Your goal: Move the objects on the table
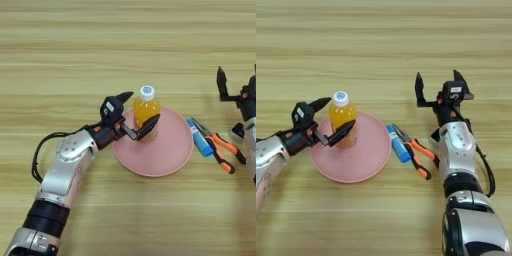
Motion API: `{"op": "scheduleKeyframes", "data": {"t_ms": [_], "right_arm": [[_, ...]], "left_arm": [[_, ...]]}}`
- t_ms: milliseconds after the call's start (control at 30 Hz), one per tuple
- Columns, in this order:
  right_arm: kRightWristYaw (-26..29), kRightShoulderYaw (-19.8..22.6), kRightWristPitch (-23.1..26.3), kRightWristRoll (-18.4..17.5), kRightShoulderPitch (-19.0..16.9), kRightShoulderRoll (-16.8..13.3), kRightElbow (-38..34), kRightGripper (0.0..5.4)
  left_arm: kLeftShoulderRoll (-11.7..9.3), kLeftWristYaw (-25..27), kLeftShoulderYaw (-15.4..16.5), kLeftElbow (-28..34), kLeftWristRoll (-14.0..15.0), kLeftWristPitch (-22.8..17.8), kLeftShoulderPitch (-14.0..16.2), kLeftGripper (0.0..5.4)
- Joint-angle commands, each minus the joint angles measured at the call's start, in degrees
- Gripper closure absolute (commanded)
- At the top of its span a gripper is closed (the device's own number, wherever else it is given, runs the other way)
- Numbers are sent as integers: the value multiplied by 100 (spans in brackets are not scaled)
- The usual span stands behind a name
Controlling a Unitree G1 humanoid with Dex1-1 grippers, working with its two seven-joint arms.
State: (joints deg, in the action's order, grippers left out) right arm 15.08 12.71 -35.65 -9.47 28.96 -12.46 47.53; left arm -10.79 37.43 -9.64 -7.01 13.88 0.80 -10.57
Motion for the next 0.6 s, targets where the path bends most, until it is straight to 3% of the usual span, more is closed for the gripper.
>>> {"op": "scheduleKeyframes", "data": {"t_ms": [33,433,600], "right_arm": [[-70,-24,-17,45,119,15,-28,0],[-125,-58,-12,72,108,11,-55,0],[-127,-66,-10,72,112,-5,-39,0]], "left_arm": [[-66,50,-8,-146,-105,-81,-79,71],[-48,104,13,-207,-104,-34,-67,197],[-49,73,2,-257,-160,0,-84,208]]}}
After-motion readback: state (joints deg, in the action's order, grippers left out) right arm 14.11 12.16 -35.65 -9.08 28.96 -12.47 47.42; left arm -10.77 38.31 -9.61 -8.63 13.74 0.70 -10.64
